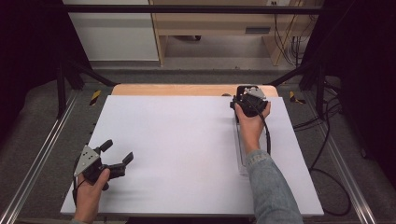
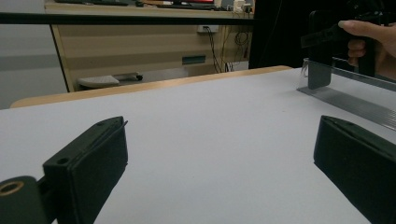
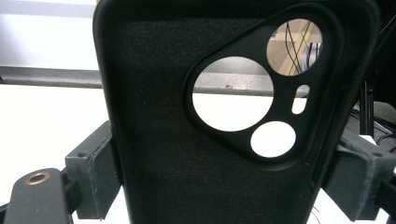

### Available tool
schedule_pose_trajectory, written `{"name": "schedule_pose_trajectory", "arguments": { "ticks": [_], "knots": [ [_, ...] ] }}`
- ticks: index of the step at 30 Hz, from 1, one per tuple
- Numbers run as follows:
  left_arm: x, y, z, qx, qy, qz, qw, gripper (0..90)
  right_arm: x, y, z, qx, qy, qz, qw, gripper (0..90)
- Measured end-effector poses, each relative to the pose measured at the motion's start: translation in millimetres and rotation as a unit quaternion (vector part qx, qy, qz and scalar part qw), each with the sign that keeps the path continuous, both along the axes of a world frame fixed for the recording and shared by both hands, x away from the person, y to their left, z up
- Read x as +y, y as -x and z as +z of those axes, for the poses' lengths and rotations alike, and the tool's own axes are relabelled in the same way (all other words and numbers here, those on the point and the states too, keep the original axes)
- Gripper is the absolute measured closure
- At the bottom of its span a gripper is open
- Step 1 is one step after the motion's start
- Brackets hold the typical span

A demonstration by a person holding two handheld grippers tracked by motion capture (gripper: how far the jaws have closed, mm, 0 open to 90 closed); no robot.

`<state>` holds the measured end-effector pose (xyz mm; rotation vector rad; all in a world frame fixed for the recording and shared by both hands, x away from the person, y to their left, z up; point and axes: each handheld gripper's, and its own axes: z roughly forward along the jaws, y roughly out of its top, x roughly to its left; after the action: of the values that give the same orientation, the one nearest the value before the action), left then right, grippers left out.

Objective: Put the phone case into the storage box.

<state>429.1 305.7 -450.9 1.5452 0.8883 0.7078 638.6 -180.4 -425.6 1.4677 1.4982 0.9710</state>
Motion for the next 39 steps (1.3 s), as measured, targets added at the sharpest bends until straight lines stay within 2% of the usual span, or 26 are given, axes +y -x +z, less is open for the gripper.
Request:
{"name": "schedule_pose_trajectory", "arguments": {
  "ticks": [12,23,39],
  "knots": [
    [-0.3,0.1,0.1,0.000,-0.001,-0.001,1.0000,3.2,-1.9,-0.2,-4.9,0.009,0.002,-0.004,0.9999,12.5],
    [-0.4,0.2,0.3,0.000,0.000,-0.002,1.0000,3.2,-4.1,0.4,-5.3,0.008,-0.007,-0.007,0.9999,12.3],
    [0.1,0.8,0.9,0.000,0.001,-0.002,1.0000,3.2,-4.5,-0.7,-5.1,0.015,-0.006,0.001,0.9999,9.1]
  ]
}}
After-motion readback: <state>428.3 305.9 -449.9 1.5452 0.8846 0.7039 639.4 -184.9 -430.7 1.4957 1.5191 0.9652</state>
